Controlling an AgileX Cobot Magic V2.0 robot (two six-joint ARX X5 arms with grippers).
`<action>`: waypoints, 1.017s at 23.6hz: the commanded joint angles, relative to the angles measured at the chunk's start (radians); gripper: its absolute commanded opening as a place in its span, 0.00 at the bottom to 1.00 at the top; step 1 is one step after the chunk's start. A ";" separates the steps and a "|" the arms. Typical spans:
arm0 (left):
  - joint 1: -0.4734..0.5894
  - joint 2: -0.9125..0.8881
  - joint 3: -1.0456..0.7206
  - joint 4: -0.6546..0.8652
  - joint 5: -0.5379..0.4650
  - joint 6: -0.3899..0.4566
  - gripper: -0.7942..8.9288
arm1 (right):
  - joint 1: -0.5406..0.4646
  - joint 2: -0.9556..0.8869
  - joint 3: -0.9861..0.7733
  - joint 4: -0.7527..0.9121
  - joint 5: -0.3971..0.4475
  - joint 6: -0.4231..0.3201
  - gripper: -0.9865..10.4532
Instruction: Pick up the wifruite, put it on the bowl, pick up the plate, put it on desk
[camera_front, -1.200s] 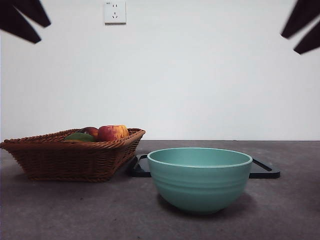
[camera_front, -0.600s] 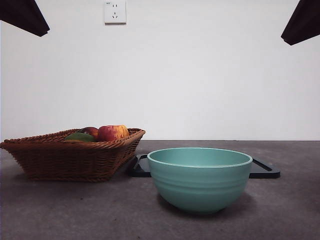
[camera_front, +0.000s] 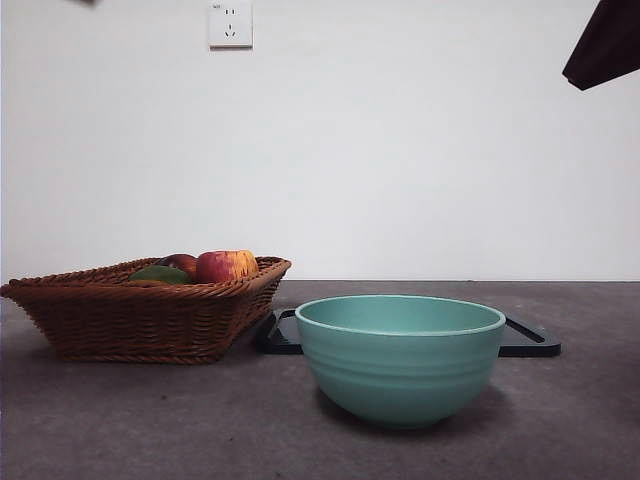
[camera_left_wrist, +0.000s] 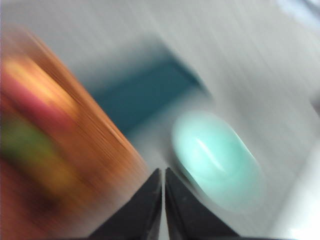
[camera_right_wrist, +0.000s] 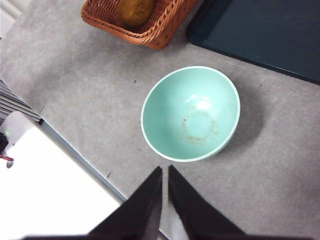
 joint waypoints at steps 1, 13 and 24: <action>0.103 -0.110 -0.053 0.283 -0.113 0.027 0.09 | 0.009 0.005 0.017 0.011 0.000 -0.012 0.10; 0.410 -0.620 -0.668 0.684 -0.290 0.025 0.09 | 0.009 0.005 0.017 0.011 0.000 -0.012 0.10; 0.414 -0.750 -0.872 0.619 -0.290 -0.008 0.09 | 0.009 0.005 0.017 0.011 0.000 -0.012 0.10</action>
